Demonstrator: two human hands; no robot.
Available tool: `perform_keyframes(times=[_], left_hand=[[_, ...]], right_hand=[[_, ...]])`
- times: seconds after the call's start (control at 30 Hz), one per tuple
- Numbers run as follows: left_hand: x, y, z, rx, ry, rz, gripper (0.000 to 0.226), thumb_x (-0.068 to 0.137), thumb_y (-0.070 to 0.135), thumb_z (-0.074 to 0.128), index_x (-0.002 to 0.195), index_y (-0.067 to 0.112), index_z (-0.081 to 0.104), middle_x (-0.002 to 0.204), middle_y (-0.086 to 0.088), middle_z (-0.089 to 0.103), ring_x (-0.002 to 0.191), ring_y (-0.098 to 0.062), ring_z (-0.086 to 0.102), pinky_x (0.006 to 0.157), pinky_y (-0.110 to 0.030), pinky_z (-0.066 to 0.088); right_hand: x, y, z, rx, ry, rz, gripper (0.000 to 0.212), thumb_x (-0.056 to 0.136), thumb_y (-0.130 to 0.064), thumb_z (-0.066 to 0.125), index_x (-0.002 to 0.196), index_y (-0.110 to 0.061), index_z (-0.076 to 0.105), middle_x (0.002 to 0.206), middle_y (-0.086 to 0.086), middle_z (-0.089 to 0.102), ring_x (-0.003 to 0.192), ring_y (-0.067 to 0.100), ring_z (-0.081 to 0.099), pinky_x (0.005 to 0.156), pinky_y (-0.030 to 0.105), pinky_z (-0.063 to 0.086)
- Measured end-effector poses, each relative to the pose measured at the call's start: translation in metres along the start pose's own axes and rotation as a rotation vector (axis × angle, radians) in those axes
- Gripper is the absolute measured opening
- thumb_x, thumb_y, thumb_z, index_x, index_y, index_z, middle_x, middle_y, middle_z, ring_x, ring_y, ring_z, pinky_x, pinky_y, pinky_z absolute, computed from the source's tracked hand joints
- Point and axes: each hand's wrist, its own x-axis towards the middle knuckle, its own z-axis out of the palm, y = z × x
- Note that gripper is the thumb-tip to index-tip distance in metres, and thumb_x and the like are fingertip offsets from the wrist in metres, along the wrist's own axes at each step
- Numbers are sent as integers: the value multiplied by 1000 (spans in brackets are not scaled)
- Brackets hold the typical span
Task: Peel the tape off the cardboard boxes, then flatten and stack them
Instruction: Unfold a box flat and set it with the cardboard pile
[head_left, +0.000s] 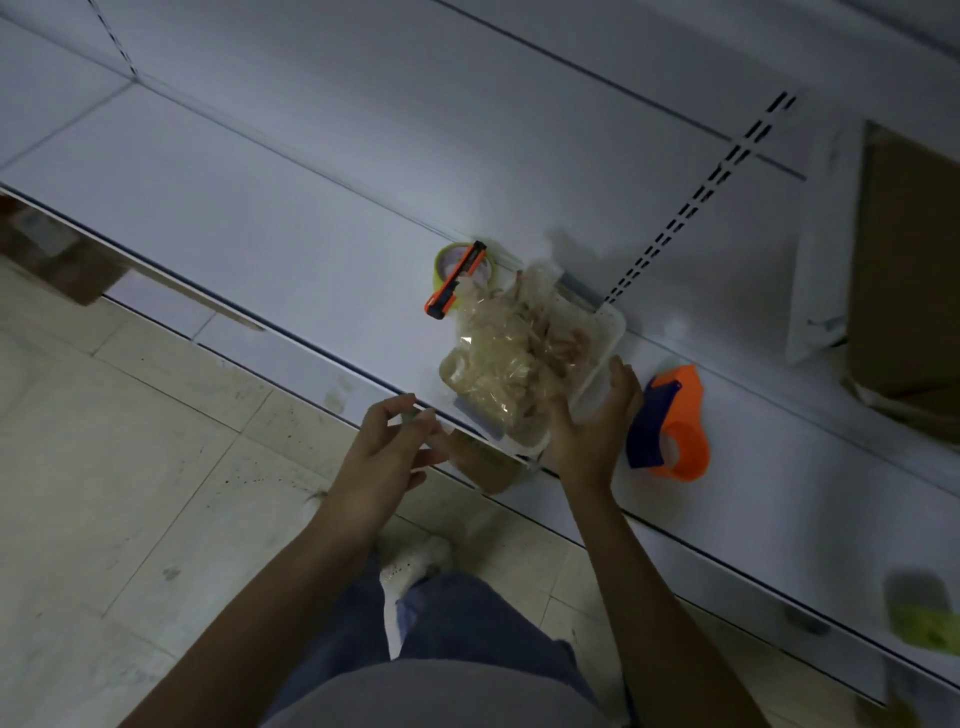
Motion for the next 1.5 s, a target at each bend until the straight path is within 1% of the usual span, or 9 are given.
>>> perform_keyframes(times=[0.23,0.47,0.53,0.63,0.83,0.93,1.03,1.23,1.5], left_hand=[[8,5,-4,8,86,40,32,98,29,45,129,25,43,114,3,58,103,-16,59,88,-30,44],[5,0,-14,13,109,49,34,98,29,43,132,22,42,116,4,57,96,-12,58,93,-31,42],[5,-4,-20,31,97,53,34,98,30,42,131,22,43,123,0,55,104,-18,58,94,-31,42],[3,-12,-30,54,75,68,28,98,31,42,125,27,44,125,0,55,105,-18,59,92,-31,43],[26,-11,-59,177,-14,165,30,97,34,44,126,38,40,122,11,53,117,-18,54,102,-33,40],[32,-1,-92,235,-33,233,37,97,36,43,134,36,39,125,13,52,116,-12,53,97,-26,40],[31,12,-143,418,-11,352,47,94,43,40,141,36,32,132,19,43,115,-2,44,90,-14,36],[26,34,-284,948,207,757,56,97,45,34,147,26,18,151,7,26,137,-10,30,111,-31,28],[18,64,-461,1108,581,780,64,95,47,31,150,16,18,154,-2,26,142,-20,27,110,-41,33]], right_hand=[[-12,-45,9,138,-49,-245,50,86,-34,59,124,-2,54,125,12,54,115,24,54,92,45,51],[-33,-22,50,-714,-413,-828,43,82,-45,64,121,-27,60,146,11,45,135,29,41,106,50,37],[-10,-26,51,-765,-445,-800,39,85,-40,45,114,-26,67,145,13,46,135,32,41,106,51,37],[16,-44,53,-865,-526,-693,46,85,-24,65,129,-29,56,152,9,35,141,30,29,109,46,31],[19,-76,57,-610,-403,-530,47,90,-19,62,135,-13,50,155,11,26,139,28,29,107,31,29],[0,-82,72,-780,-357,-489,42,91,-27,59,131,-14,55,149,11,39,136,34,36,109,50,34],[-27,-113,95,-904,-243,-565,49,87,-31,64,132,-15,57,147,15,42,140,35,31,117,51,9],[-114,-234,199,-556,-275,-805,52,93,-39,42,140,-16,46,151,12,36,143,26,24,116,47,12],[-201,-370,314,-291,-352,-1090,54,92,-46,46,140,-23,41,154,8,31,142,25,29,114,50,23]])
